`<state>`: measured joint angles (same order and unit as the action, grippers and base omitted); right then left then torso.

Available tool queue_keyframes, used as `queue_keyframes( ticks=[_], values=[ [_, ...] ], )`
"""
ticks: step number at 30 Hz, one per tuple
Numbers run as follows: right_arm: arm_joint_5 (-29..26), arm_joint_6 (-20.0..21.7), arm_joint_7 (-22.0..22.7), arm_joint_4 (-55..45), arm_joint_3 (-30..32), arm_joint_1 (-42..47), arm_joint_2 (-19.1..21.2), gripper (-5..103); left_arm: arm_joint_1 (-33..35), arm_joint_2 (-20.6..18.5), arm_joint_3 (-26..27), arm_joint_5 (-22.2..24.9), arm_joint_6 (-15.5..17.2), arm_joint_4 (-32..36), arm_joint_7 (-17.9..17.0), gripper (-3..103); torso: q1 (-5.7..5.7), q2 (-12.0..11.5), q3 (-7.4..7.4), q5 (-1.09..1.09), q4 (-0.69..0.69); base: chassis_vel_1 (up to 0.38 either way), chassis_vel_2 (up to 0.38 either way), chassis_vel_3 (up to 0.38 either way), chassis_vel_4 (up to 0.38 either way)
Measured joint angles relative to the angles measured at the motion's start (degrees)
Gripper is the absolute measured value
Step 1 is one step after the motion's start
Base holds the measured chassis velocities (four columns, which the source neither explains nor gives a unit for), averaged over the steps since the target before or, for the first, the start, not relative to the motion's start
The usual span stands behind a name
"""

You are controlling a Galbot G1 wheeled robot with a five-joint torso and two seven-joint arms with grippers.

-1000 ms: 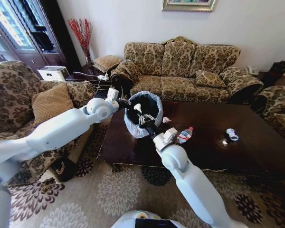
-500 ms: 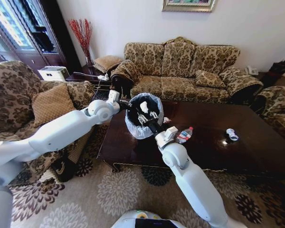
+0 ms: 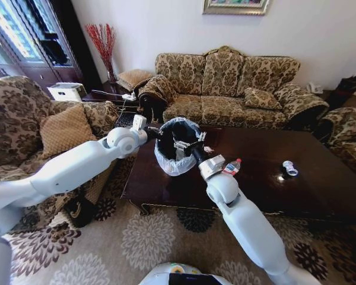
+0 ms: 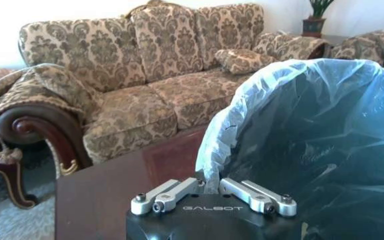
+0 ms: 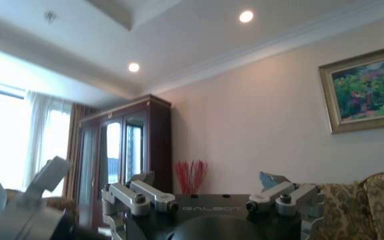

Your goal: Move to the front of the table and place the trash on the table into the trash bin.

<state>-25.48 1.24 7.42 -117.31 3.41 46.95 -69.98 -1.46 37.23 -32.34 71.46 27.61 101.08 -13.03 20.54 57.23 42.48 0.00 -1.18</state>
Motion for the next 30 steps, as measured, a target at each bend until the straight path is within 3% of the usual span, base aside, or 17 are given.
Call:
queue_keyframes(
  ticks=[2,5,8,10,15,22,24,30],
  values=[
    [-3.9,-3.1,0.0,-0.6,3.9,2.6,-0.8,100,1.0,-0.6,0.5,-0.4,0.0,0.1,0.2,0,0.00,0.0,0.00,-0.01,-0.02,0.000,0.000,0.000,0.000],
    [-4.9,-5.1,0.0,0.2,8.9,5.3,-1.4,100,1.7,-1.2,0.8,-1.1,-0.1,0.2,0.7,0,0.00,0.0,-0.01,-0.02,-0.02,0.000,0.000,0.000,0.000],
    [-4.9,-4.7,0.0,2.9,13.1,7.8,-1.3,100,2.2,-1.7,1.2,-1.6,-0.2,0.2,1.0,0,0.00,0.0,0.00,0.02,0.01,0.000,0.000,0.000,0.000],
    [-5.5,-2.0,0.0,7.4,15.3,8.9,-0.8,100,2.6,-1.8,1.4,-1.8,-0.2,0.2,1.2,0,0.00,0.0,0.00,0.01,0.02,0.000,0.000,0.000,0.000],
    [-5.5,-1.1,0.0,16.6,15.9,8.2,-1.3,100,3.0,-1.6,1.6,-1.9,-0.3,0.6,1.1,0,0.00,0.0,0.00,0.00,0.00,0.000,0.000,0.000,0.000],
    [-9.9,0.5,0.0,28.1,14.4,3.7,-5.4,100,3.3,-2.6,2.1,-1.7,-0.3,1.8,1.0,0,0.00,0.0,0.00,-0.01,-0.02,-0.033,-0.024,0.029,0.025],
    [-6.4,-1.1,0.0,36.2,13.9,0.1,-6.7,100,4.1,-3.3,2.8,-1.7,-0.3,2.3,1.0,0,0.00,0.0,0.00,-0.01,-0.02,-0.073,-0.068,0.088,0.081],
    [-1.2,-4.0,0.0,48.4,13.4,-6.7,-9.8,100,6.4,-3.7,4.3,-1.8,-0.3,3.3,1.0,0,0.01,0.0,0.01,-0.02,0.02,-0.063,-0.059,0.045,0.035]
  ],
)
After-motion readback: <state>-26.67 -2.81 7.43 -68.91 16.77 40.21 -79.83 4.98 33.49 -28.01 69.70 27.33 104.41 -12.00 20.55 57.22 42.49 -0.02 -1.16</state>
